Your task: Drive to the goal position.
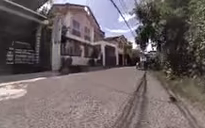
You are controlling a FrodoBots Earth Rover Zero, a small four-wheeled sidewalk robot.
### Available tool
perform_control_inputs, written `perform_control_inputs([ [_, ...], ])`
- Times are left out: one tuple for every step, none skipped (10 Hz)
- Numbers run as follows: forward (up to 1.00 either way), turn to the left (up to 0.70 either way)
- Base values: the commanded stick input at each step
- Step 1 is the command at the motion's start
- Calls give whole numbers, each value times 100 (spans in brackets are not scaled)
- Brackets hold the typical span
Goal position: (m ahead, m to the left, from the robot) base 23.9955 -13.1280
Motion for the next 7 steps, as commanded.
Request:
perform_control_inputs([
  [70, -27],
  [70, -27],
  [70, -27],
  [70, -27],
  [70, -27],
  [70, 0],
  [70, 8],
])
